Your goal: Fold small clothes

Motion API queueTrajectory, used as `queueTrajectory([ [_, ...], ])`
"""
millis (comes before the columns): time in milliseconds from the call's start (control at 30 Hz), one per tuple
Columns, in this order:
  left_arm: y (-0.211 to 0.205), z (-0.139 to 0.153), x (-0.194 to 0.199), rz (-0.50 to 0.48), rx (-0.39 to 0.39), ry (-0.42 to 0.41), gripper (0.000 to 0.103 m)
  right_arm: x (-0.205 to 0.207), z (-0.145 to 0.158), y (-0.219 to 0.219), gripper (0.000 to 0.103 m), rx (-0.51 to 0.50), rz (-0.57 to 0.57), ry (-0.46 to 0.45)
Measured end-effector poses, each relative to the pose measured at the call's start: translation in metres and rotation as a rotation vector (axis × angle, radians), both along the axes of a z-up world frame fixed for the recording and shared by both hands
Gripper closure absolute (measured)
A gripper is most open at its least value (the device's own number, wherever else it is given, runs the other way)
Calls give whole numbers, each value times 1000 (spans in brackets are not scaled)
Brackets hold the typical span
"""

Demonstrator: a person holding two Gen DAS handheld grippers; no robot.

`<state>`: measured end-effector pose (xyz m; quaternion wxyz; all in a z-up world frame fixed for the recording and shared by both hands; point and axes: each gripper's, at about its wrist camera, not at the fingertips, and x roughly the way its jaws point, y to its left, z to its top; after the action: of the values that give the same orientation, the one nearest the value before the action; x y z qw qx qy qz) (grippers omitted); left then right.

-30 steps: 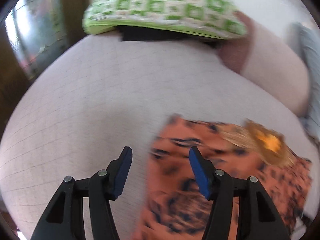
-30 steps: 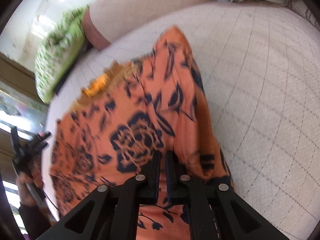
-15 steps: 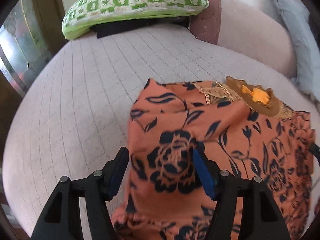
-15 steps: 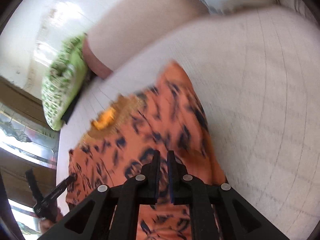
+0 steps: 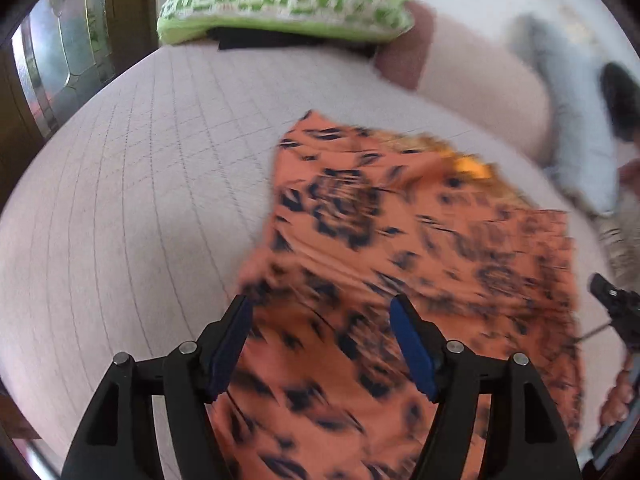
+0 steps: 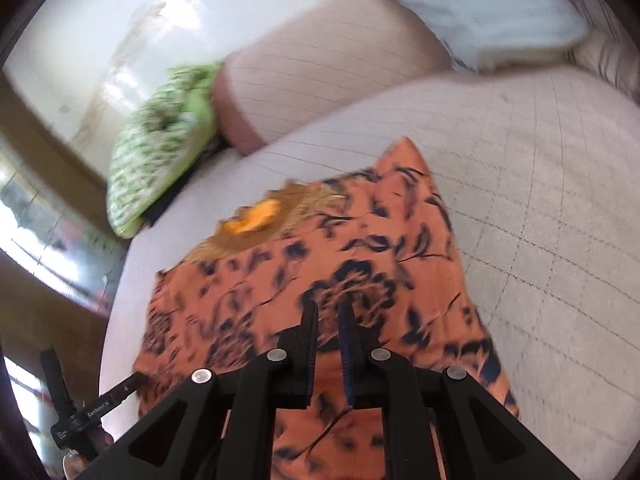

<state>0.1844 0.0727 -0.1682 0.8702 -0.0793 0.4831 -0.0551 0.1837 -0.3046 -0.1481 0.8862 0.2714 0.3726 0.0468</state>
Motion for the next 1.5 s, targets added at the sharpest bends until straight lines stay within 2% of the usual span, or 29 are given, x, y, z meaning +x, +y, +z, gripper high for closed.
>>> queueTrajectory([
  [100, -7, 11, -35, -24, -63, -55, 23, -39, 19, 10, 85, 32, 13, -110],
  [133, -10, 15, -48, -35, -69, -65, 19, -54, 23, 12, 76, 34, 4, -139],
  [233, -15, 19, -77, -63, -55, -107, 18, -103, 29, 14, 9, 30, -35, -218],
  [300, -17, 24, -102, -108, -45, -132, 18, -131, 28, -3, 8, 70, -48, -259],
  [367, -26, 30, -119, -150, -9, -153, 18, -146, 27, -8, 8, 90, -16, -249],
  [600, -52, 63, -155, -118, 210, -266, 17, -194, 46, 16, 8, -66, -46, -262],
  [767, -51, 88, -164, -62, 287, -324, 13, -212, 68, 37, 8, -160, -45, -258],
  [967, -45, 101, -169, -35, 327, -345, 11, -215, 79, 60, 8, -212, -23, -234],
  [1500, -30, 104, -175, -6, 342, -355, 11, -219, 75, 85, 8, -221, 36, -207],
])
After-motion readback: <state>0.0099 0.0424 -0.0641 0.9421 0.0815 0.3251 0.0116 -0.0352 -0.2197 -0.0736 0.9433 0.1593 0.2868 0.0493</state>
